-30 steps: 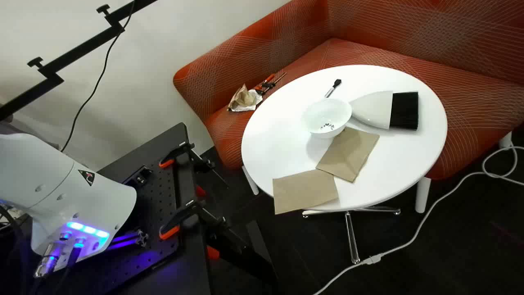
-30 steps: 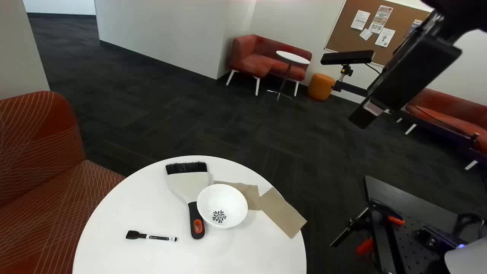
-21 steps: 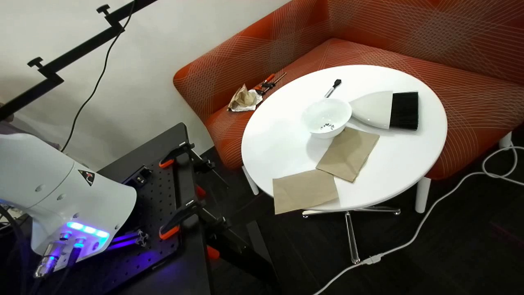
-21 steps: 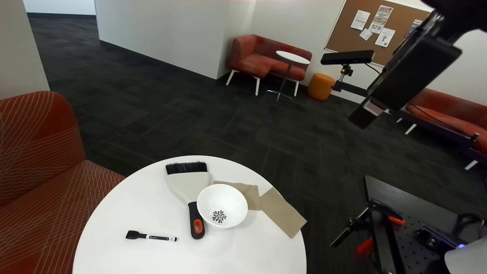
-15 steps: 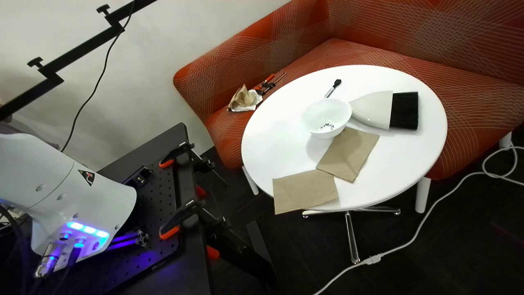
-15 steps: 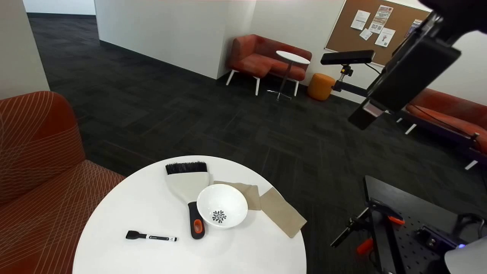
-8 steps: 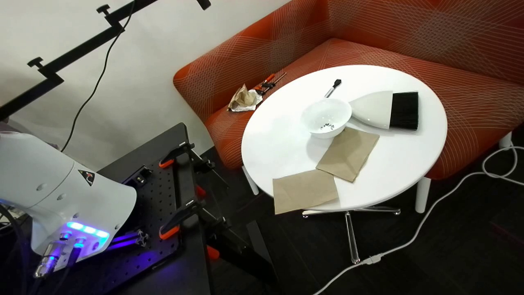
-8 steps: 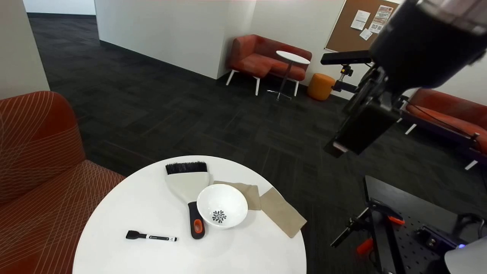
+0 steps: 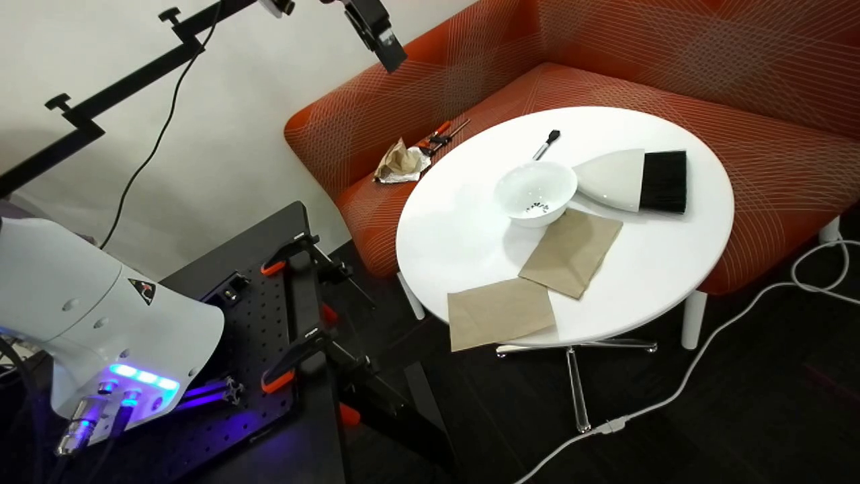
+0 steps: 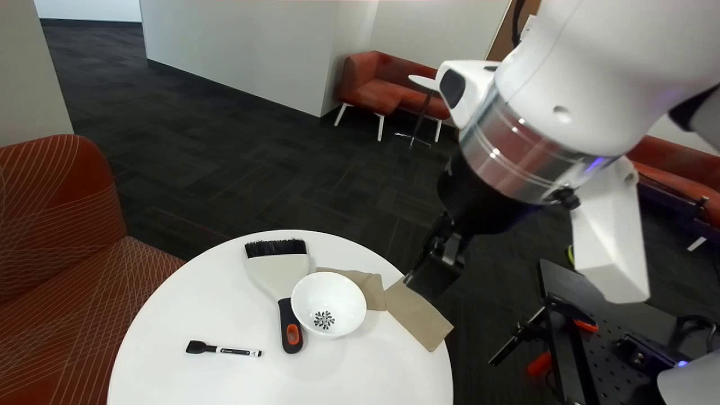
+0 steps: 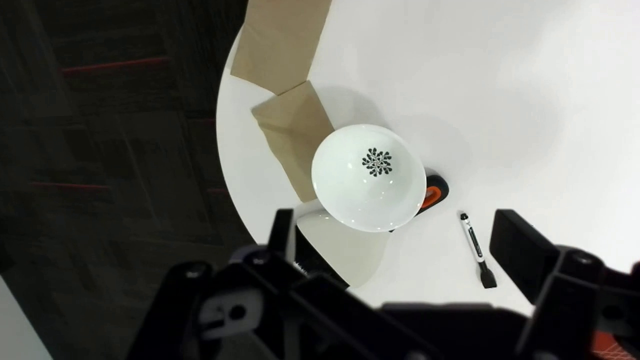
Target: Move the bowl to the left
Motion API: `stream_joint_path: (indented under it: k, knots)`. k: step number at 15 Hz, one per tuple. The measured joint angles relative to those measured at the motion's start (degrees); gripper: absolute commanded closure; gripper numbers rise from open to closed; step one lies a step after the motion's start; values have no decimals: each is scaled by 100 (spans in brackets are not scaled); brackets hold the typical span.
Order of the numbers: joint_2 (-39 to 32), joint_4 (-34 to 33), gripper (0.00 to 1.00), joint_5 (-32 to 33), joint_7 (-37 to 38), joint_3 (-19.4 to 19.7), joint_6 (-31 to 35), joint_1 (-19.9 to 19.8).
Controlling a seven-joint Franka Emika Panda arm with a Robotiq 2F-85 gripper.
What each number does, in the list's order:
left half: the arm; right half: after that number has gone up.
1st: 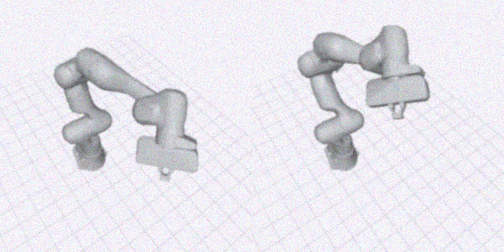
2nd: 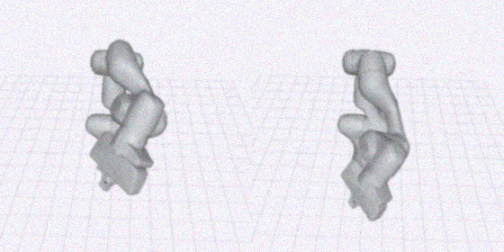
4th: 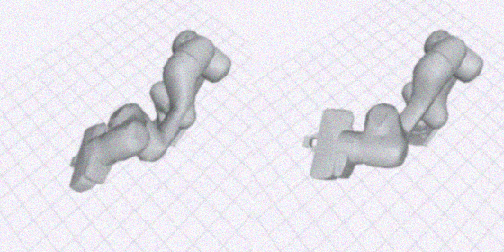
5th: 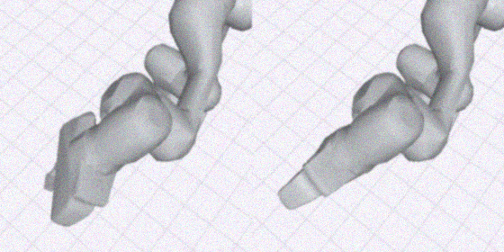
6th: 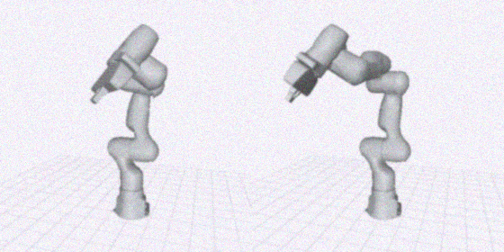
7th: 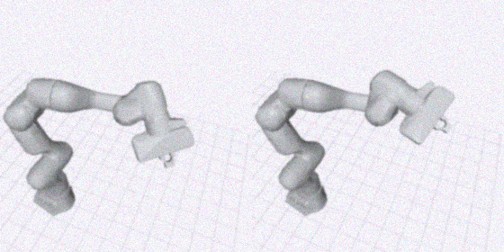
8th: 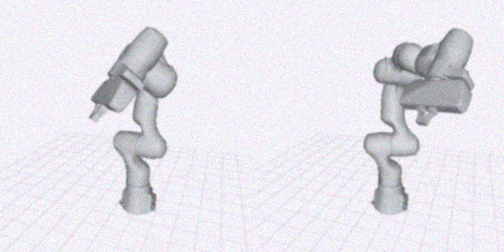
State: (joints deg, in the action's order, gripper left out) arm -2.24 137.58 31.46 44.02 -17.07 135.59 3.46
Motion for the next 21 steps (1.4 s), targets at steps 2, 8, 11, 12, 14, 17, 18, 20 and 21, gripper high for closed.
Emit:
stream_joint_path:
  k: [2, 8, 11, 12, 14, 17, 18, 20, 21]
  knots:
    - [-384, -124, 0, 277, 143, 234, 260, 157]
    - [-1436, -689, 0, 713, 373, 830, 528, 708]
    - [-1697, -886, 0, 688, 373, 901, 528, 887]
    - [-1717, -910, 0, 686, 373, 906, 528, 911]
    - [-1718, -923, 0, 686, 373, 912, 528, 914]
    - [-1725, -926, 0, 681, 361, 964, 528, 946]
    - [-1750, -935, 0, 680, 361, 1002, 531, 969]
    - [-1903, -1007, 0, 694, 361, 1133, 623, 1026]
    - [-2025, -1067, 0, 696, 361, 1208, 723, 1054]
